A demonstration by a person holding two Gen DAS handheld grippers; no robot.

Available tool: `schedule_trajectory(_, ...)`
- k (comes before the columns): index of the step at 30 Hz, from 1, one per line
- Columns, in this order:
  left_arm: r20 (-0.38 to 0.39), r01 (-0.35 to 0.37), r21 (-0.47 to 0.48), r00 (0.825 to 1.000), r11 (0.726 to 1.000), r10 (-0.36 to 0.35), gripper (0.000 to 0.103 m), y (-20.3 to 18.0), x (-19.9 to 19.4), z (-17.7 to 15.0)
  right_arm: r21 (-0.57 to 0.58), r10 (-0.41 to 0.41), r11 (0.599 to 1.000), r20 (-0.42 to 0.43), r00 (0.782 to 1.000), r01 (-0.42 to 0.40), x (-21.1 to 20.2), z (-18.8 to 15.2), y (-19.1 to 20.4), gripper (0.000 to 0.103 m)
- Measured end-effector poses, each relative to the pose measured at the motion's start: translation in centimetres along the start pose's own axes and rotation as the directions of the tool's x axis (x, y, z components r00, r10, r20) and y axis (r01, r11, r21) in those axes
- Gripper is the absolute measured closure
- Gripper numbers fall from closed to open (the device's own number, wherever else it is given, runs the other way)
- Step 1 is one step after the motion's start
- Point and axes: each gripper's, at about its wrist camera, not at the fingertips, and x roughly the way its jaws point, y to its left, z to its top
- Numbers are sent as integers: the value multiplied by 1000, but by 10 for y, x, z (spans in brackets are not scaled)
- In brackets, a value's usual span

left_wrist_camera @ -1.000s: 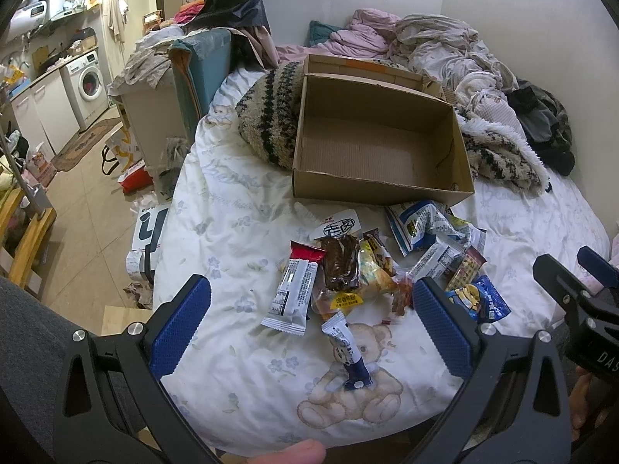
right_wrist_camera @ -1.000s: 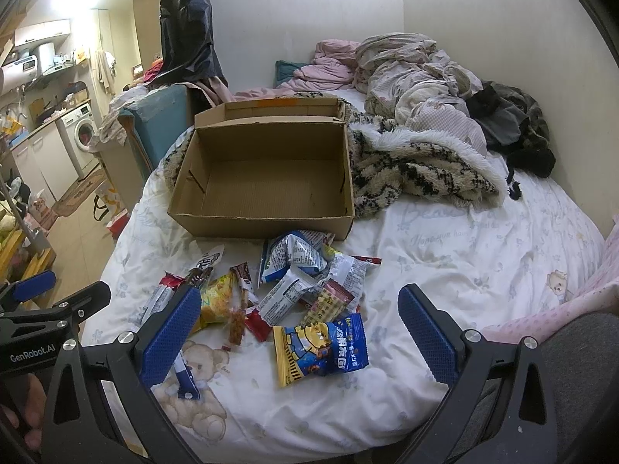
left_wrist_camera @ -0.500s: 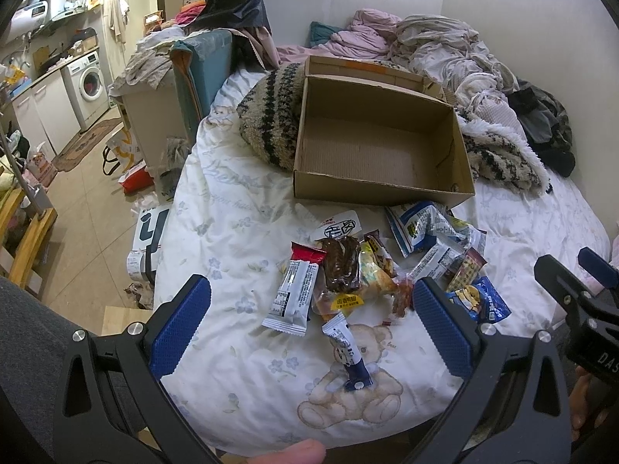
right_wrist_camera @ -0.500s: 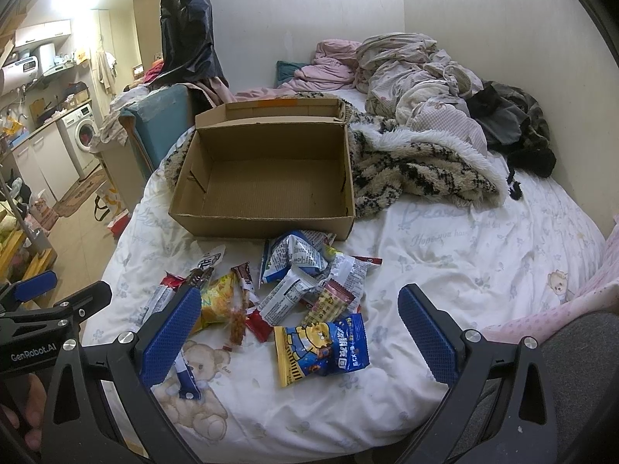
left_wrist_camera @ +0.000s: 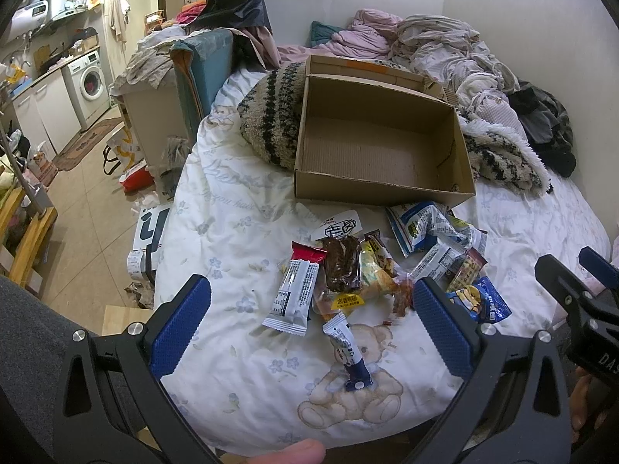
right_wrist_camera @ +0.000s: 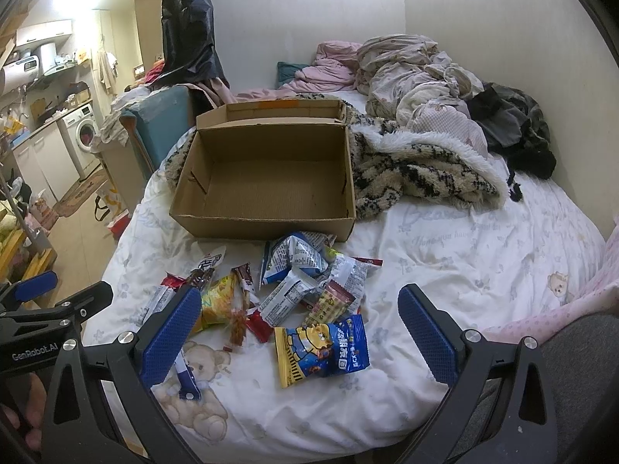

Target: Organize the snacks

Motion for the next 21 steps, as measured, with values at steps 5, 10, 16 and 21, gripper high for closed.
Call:
schedule_trajectory(5,-2,0,0,1000,1000,0,0,0,0,0,-2,1,1000,1,1000,-1,0,0,-1,0)
schedule_trajectory(10,0,0,-1,1000,1000,0,0,0,0,0,-1,-2,1000,-1,1000,2,0,0,-1,0)
schedule_trajectory(16,0,1,1,1000,1000,-1,0,0,0,0,12,2,1000,-8,1000,-2,0,1,-1,0)
schedule_trajectory(21,-1,-1,-1,1000,1000,1,0,1,0,0,14,4,1000,-6,1000,-4,-1,1,-1,0)
